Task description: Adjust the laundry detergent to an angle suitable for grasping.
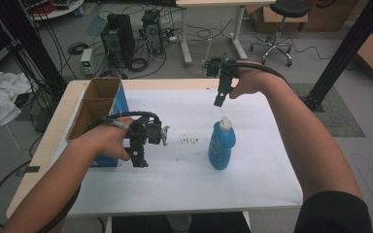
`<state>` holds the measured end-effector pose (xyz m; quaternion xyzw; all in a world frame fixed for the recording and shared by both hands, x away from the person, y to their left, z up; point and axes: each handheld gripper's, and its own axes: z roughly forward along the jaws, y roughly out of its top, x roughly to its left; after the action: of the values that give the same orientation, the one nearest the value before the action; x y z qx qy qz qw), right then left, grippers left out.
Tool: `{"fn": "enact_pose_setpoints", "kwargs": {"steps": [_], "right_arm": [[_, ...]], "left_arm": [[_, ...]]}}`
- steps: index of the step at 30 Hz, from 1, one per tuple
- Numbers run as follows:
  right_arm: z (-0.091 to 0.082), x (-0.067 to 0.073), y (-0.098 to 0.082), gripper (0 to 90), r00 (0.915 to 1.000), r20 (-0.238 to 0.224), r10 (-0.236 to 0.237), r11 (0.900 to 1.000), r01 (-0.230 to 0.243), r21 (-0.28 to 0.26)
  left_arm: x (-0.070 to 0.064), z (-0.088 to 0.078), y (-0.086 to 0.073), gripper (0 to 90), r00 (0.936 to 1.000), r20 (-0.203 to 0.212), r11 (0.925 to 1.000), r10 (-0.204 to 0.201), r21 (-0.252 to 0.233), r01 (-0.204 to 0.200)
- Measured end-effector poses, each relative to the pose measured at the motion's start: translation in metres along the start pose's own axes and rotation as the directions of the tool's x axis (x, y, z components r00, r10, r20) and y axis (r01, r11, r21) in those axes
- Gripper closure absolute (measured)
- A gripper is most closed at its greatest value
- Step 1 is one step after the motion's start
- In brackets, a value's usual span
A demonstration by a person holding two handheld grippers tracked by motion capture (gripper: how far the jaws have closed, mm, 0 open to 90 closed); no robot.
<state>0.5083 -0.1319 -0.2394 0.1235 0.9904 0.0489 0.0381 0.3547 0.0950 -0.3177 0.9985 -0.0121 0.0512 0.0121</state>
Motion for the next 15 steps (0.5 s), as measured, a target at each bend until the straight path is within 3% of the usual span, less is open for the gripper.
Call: {"fn": "enact_pose_setpoints", "kwargs": {"steps": [15], "right_arm": [[-0.003,-0.002,0.003,0.0,0.9999,0.006,-0.008,1.000,0.008,-0.014]], "left_arm": [[-0.001,-0.014,0.003,0.1,0.9998,-0.018,1.0000,-0.004,-0.009,0.004]]}}
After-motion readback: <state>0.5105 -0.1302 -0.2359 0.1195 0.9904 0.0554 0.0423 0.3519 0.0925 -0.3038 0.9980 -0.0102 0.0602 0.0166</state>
